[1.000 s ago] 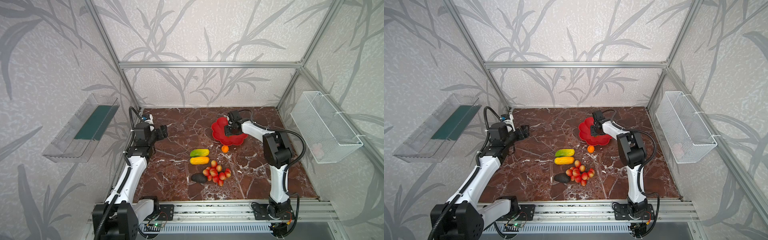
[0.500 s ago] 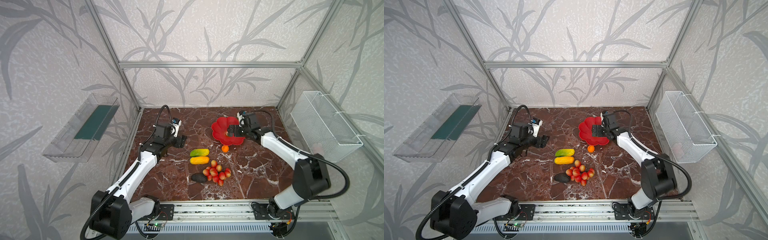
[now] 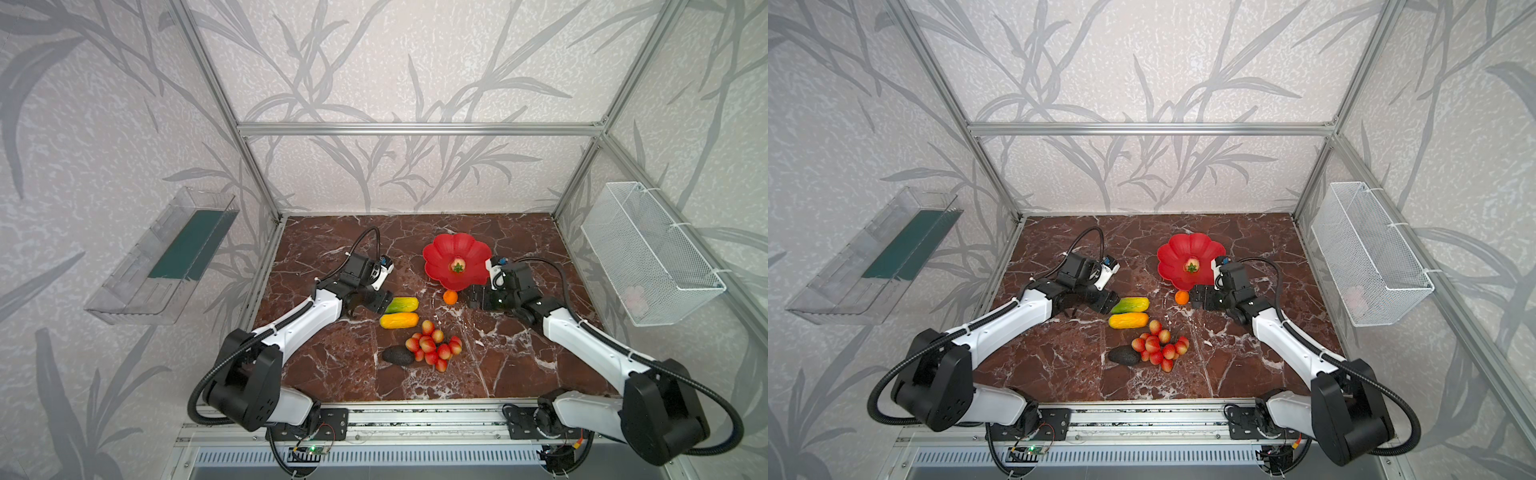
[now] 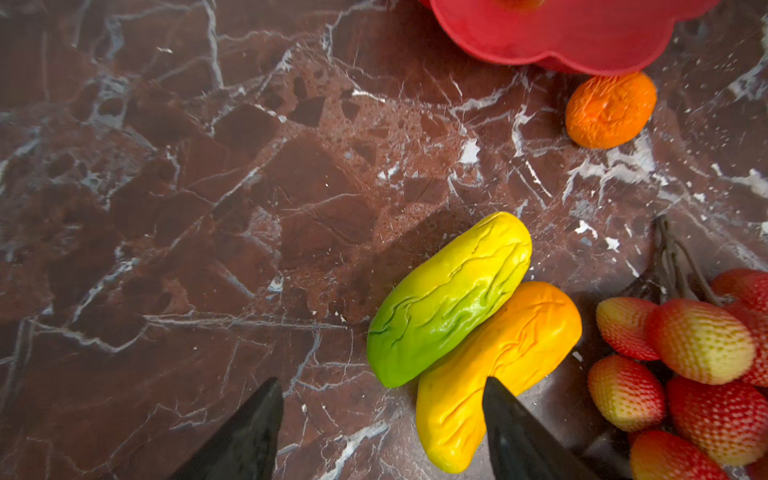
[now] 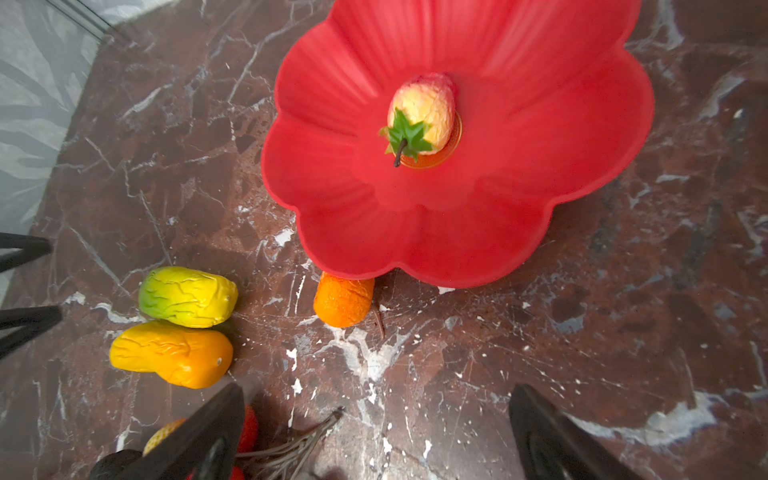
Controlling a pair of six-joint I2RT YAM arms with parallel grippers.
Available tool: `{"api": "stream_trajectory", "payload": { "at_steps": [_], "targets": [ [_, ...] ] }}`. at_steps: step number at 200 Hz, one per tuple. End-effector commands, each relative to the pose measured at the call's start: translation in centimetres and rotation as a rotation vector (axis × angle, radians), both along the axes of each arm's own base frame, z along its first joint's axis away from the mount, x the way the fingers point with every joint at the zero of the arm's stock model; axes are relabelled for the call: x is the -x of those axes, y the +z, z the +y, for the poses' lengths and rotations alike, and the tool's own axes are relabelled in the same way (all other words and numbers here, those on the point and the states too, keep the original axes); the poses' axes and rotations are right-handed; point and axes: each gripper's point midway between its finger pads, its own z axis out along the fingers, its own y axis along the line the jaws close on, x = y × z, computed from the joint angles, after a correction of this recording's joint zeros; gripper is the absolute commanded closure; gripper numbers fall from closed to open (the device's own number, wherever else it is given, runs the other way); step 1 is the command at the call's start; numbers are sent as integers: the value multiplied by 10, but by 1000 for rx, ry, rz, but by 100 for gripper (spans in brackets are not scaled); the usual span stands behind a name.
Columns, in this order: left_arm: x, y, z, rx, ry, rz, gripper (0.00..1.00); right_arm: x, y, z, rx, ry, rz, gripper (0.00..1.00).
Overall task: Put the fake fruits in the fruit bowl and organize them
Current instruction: 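Grasp the green-yellow cucumber with the left gripper while the right gripper withdraws, then place the cucumber in the red bowl beside the strawberry with the left gripper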
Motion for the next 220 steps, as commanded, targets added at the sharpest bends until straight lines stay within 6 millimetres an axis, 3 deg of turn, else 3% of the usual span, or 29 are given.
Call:
{"api": "stream_trajectory", "payload": {
  "at_steps": [1,45,100,163,184,220],
  "targets": [
    [-1,-3,-15,-33,-65,9,26,3,16,-5,-22,-26,-55,1],
    [-6,-29,-35,-83,-100,41,26,15,17,-11,30,5,-54,1],
    [-26,-43,-45,-95,-57,74,30,24,24,-14,0,-13,-77,1],
    [-19,-65,-55,-67,-76,166,50,29,31,-20,13,-30,-95,1],
    [-20,-67,-54,-71,-64,175,66,29,32,-21,8,-40,-97,1],
    [-29,-41,-64,-26,-69,145,77,30,31,-23,1,-52,-97,1]
  ]
}}
